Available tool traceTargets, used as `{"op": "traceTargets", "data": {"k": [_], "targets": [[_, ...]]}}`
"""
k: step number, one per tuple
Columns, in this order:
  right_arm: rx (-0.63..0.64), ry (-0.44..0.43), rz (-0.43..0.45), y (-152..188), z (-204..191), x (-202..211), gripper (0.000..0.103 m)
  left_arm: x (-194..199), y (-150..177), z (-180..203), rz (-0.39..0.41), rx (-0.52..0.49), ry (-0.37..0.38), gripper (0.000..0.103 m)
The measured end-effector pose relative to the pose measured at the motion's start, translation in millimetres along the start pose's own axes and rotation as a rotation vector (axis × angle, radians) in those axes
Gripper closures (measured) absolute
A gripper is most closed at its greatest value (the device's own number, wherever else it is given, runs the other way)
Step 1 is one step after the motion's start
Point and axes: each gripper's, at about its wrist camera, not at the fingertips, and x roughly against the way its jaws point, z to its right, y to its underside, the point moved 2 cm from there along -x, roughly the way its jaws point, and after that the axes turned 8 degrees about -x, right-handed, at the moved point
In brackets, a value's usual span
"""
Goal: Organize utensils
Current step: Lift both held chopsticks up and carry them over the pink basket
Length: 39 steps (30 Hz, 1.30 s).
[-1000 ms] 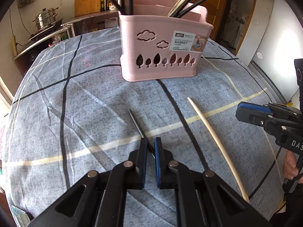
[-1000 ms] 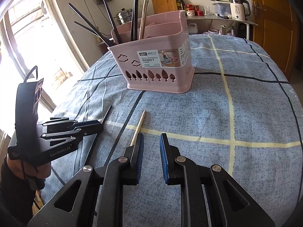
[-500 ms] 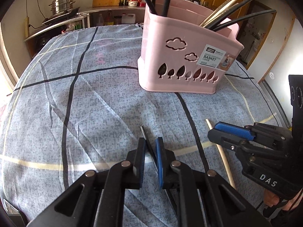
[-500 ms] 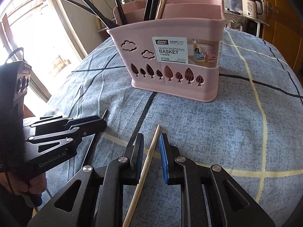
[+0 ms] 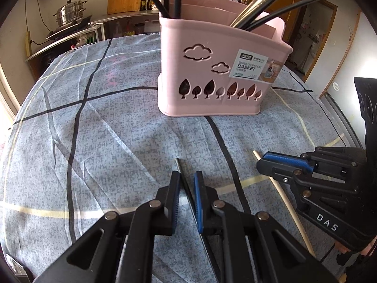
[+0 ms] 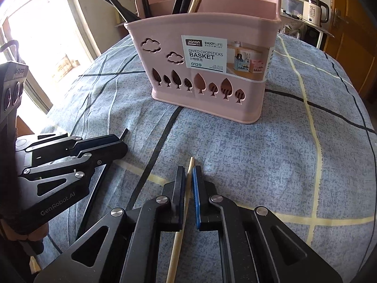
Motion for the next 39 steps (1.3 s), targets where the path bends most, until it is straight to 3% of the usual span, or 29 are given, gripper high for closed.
{"op": "traceTargets", "data": {"k": [6, 10, 29, 39], "targets": [[0.004, -0.007, 0.003, -1.8, -1.1, 0.2, 0.098, -0.2, -5.7, 3.6, -0.013, 0.001, 0.026, 0.095], [-0.004, -0.033, 0.052, -2.8, 1.3, 18.3, 0.098, 12.4, -11.6, 7.5, 0.016, -0.006, 0.046, 0.096], [-0.014, -0.094, 0.405, -32.1, 3.6, 161.5, 0.098, 169.2, -63.7, 9.6, 0.373, -0.050, 0.071, 0.098], [-0.020, -0.093, 0.480, -32.8, 9.4, 188.5, 0.098, 183.1, -63.2, 11.9, 0.407, -0.062, 0.072, 0.098]]}}
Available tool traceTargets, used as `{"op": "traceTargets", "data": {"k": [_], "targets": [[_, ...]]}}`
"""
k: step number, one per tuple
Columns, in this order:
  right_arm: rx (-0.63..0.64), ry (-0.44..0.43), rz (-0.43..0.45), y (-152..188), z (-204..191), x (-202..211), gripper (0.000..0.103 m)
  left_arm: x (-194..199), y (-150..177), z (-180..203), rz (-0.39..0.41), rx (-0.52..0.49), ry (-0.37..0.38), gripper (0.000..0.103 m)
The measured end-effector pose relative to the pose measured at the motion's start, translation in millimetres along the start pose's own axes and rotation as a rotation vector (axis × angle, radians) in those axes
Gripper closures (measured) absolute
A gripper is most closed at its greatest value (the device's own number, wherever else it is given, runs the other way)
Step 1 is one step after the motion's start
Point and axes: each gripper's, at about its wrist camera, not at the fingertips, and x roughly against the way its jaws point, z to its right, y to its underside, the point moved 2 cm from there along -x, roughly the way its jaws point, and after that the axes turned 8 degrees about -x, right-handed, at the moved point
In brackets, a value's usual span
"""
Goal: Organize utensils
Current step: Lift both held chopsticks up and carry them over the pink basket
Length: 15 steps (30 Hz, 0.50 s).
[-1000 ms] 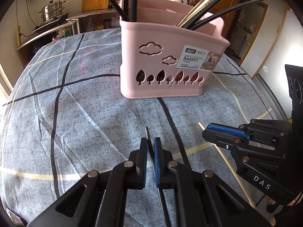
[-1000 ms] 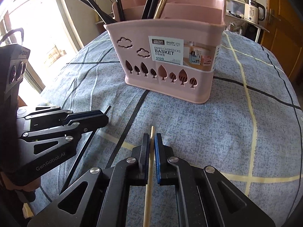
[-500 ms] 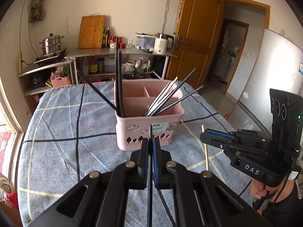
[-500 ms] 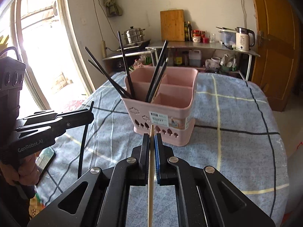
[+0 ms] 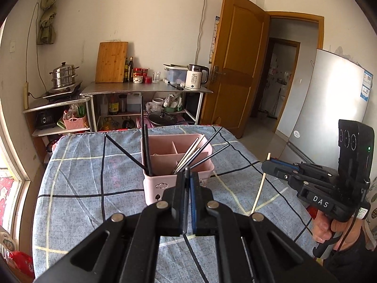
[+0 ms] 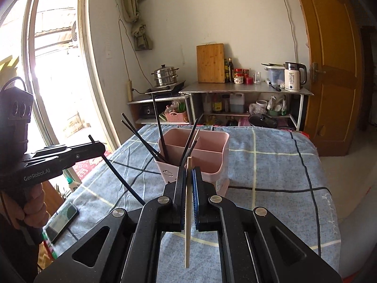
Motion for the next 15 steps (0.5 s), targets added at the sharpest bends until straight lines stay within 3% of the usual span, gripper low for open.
{"op": "traceTargets", "data": {"k": [15], "targets": [[-0.007, -0.042, 0.039, -3.7, 4.0, 4.5, 0.098, 2.1, -8.6, 6.8, -0.013, -0.017, 0.006, 0.098]]}}
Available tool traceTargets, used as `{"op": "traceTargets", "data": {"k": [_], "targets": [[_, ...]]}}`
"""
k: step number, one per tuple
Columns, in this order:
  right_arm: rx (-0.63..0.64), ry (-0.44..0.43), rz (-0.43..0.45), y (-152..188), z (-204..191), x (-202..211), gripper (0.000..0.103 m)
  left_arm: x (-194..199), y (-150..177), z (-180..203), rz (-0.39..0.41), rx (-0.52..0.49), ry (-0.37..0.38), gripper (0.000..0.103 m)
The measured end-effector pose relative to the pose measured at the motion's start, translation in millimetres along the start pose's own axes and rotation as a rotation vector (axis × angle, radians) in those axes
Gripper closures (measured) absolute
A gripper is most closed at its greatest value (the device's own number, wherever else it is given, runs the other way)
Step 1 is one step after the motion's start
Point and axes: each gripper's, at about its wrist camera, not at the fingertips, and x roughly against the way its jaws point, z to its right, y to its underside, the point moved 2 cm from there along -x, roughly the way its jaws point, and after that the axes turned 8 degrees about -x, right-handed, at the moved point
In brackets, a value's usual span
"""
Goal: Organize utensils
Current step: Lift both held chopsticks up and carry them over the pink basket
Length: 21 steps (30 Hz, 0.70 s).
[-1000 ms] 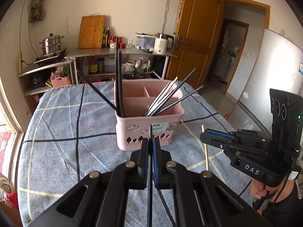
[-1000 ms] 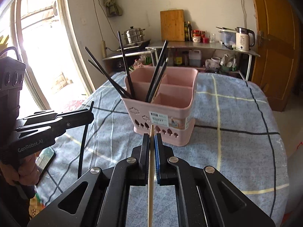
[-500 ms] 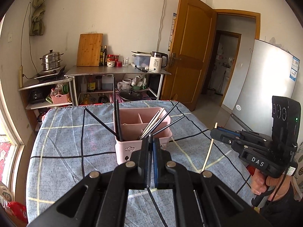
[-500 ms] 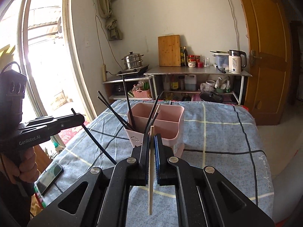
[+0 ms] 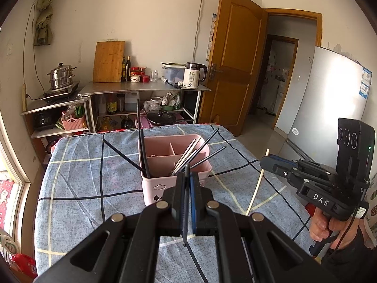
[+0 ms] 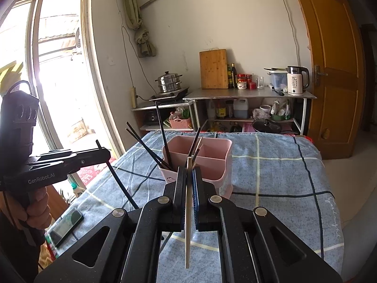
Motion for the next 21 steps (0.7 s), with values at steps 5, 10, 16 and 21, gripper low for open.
{"op": "traceTargets", "data": {"k": [5, 10, 16, 21], "targets": [[0.004, -0.020, 0.036, -15.3, -3.4, -0.1, 0.098, 1.1, -21.4, -4.8, 0.010, -0.011, -0.001, 0.098], [0.001, -0.045, 0.082, -41.1, -10.5, -3.4, 0.098, 3.7, -52.4, -13.5, 0.033, -0.011, 0.004, 0.098], [-0.026, -0.070, 0.131, -70.9, -17.3, -12.2, 0.098, 7.4, -86.7, -24.0, 0.066, -0.008, -0.013, 0.099], [-0.045, -0.076, 0.160, -91.2, -21.0, -24.8, 0.098, 9.4, -111.8, -32.4, 0.093, -0.013, -0.030, 0.099]]}}
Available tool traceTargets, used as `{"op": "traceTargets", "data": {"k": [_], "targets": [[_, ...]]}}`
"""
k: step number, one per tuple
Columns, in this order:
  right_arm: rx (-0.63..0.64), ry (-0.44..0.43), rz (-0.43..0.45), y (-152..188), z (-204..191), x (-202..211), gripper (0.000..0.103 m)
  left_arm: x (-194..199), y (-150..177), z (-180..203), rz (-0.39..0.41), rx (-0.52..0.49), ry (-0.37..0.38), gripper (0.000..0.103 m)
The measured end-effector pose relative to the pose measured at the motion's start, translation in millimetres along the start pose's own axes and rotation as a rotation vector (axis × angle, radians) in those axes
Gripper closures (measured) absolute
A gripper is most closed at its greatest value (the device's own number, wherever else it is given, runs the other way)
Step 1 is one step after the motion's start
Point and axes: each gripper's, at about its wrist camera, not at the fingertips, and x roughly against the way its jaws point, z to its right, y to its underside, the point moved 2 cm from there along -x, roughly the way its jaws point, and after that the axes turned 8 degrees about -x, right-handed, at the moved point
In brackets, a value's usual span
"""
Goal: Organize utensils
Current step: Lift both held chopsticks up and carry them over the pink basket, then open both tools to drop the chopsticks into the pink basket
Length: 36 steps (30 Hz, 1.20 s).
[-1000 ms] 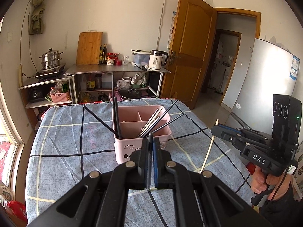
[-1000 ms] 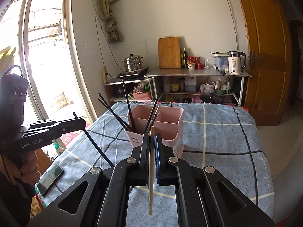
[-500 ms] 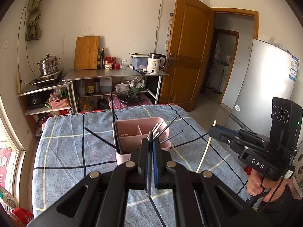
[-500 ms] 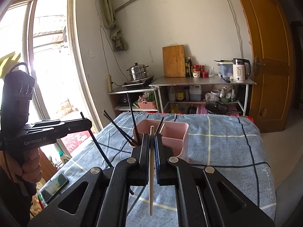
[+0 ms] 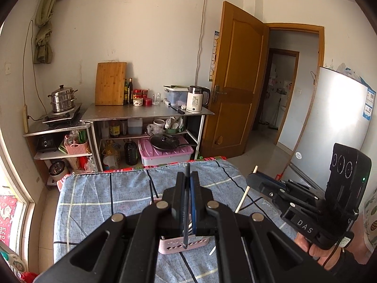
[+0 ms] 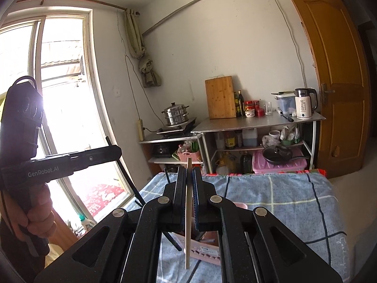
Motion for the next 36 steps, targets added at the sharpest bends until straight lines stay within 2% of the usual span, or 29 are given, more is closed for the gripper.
{"op": "traceTargets", "data": {"k": [4, 9, 19, 30, 36], "targets": [[-0.013, -0.001, 0.027, -9.1, 0.0, -10.8, 0.098, -5.7, -12.0, -5.4, 0.020, -0.012, -0.023, 0.099], [-0.037, -0.002, 0.073, -16.4, 3.6, -24.6, 0.098, -23.9, -10.4, -17.1, 0.012, 0.003, -0.022, 0.099], [-0.004, 0.031, 0.088, -3.1, 4.6, -58.7, 0.098, -60.2, 15.8, -32.4, -0.032, 0.033, -0.016, 0.099], [0.055, 0.092, -0.027, 27.9, 10.3, -80.6, 0.098, -84.5, 48.0, -38.7, -0.119, 0.059, 0.006, 0.098], [0.077, 0.125, -0.137, 44.9, 17.2, -88.7, 0.098, -86.3, 61.2, -41.2, -0.153, 0.081, 0.006, 0.098]]}}
